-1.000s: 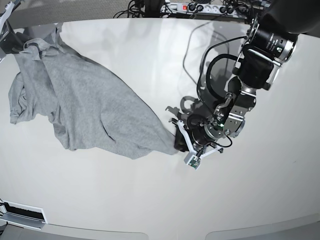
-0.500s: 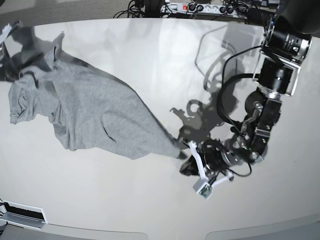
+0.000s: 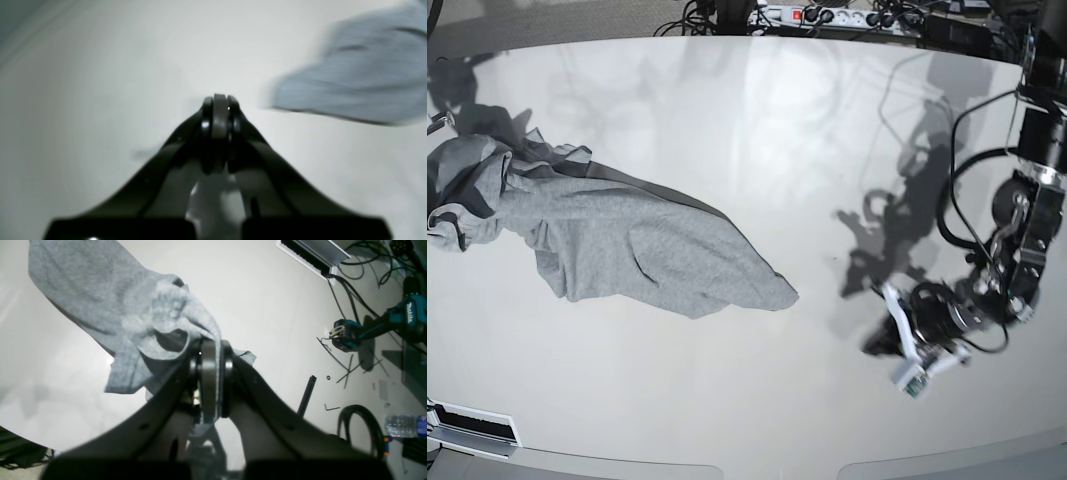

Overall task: Layout the t-shirt on the table in an organized manner, then fold the t-shirt properly
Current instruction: 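Reach the left gripper to the shirt hem and grasp it, then lift the hem with the left gripper and swing it across the table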

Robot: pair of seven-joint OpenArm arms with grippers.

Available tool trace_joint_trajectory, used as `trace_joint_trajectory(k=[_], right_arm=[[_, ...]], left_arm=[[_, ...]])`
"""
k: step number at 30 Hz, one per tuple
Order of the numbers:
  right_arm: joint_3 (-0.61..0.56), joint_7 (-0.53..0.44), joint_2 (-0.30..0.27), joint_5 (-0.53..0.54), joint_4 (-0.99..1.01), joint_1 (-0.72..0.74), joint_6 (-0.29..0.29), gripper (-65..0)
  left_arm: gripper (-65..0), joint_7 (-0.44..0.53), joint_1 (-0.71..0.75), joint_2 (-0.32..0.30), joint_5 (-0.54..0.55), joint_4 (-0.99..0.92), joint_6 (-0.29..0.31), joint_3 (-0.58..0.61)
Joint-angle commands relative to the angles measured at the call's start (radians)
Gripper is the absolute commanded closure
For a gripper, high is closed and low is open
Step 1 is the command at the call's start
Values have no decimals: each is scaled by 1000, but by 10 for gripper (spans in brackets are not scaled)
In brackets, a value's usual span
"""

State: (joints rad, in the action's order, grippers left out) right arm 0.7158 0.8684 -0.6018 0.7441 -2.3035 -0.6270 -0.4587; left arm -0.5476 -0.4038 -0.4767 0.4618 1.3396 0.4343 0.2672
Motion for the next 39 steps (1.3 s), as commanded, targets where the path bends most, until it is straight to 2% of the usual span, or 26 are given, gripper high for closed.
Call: trace_joint_trajectory(k=[1,2,3,6,7,8,12,16,19,22,28,31,34,39], right_arm=[[9,-11,-4,10,-10,-14,-4,0],[9,-10,9,11,-10,-31,-13,0],[9,-8,21,15,-10,-46,-21,0],[9,-8,58,14,-10,-80,-34,0],[9,-4,71,14,-10,-85,-42,0],[9,-4,82,13,-10,-92,-48,0],[9,32,137,14,-10,-96,-84,0],[9,33,171,14,-10,-96,-84,0],[9,34,179,14,-10,-96,-84,0],[9,33,179,14,-10,-96,-84,0],[9,33,178,14,-10,-96,-84,0],[9,33,178,14,-10,-96,-84,0],[9,33,178,14,-10,-96,-84,0],[9,34,178,14,-10,-96,-84,0]], left_arm=[[0,25,-6,5,30,13,16,-8],[0,37,11,23,29,12,37,-8],[-34,53,27,44,13,9,52,-6],[-263,116,44,113,-37,-45,68,10],[-319,142,41,138,-62,-82,67,17],[-333,173,36,163,-85,-126,64,21],[-331,290,0,246,-155,-350,18,23],[-331,373,-66,307,-174,-550,43,23],[-331,423,-100,338,-198,-623,44,23],[-331,474,-116,355,-256,-646,5,23],[-331,474,-129,367,-264,-646,-19,23],[-323,474,-126,369,-269,-646,-76,23],[-272,474,-126,378,-264,-646,-116,23],[-267,481,-126,414,-270,-646,-117,23]])
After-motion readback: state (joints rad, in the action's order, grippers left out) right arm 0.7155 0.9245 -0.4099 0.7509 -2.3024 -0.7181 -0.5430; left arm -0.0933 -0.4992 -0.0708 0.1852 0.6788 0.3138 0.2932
